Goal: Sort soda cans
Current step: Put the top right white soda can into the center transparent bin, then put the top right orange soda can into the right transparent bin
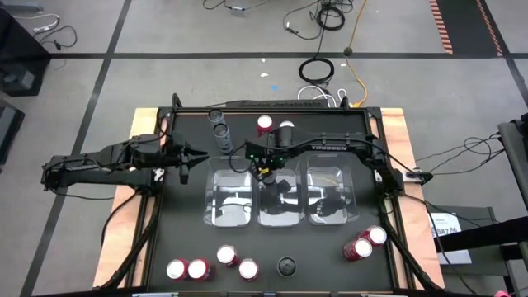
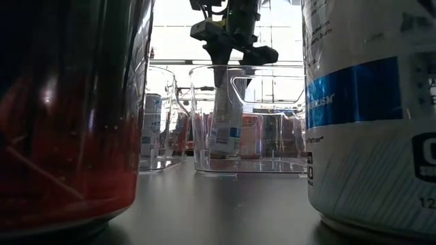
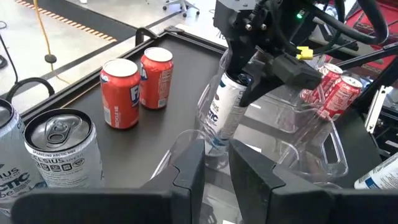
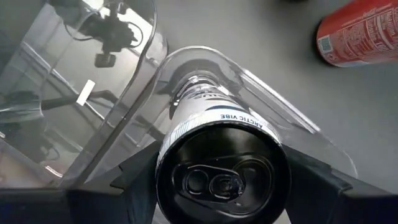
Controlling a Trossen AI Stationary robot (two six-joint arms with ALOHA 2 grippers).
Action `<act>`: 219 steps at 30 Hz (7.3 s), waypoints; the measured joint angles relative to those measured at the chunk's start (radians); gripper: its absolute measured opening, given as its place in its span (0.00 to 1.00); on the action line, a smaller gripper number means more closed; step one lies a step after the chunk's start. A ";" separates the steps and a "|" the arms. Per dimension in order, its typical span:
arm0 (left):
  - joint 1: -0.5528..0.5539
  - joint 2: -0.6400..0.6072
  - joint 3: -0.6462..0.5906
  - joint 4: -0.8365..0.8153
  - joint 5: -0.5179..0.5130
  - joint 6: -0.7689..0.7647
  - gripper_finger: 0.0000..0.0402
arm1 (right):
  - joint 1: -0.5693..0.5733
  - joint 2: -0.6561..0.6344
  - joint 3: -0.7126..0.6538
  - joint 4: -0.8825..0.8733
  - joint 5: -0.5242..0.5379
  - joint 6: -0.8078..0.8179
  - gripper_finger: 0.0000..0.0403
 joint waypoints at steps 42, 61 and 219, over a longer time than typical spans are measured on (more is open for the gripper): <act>0.000 0.000 0.000 -0.003 0.044 -0.002 0.20 | 0.012 0.009 0.000 0.022 0.019 -0.018 0.64; 0.000 0.000 0.000 -0.003 0.044 0.000 0.20 | 0.012 0.008 0.000 0.026 0.018 -0.022 0.80; 0.000 0.000 0.000 -0.003 0.047 -0.006 0.20 | 0.167 -0.820 -0.631 -0.014 0.301 0.389 0.72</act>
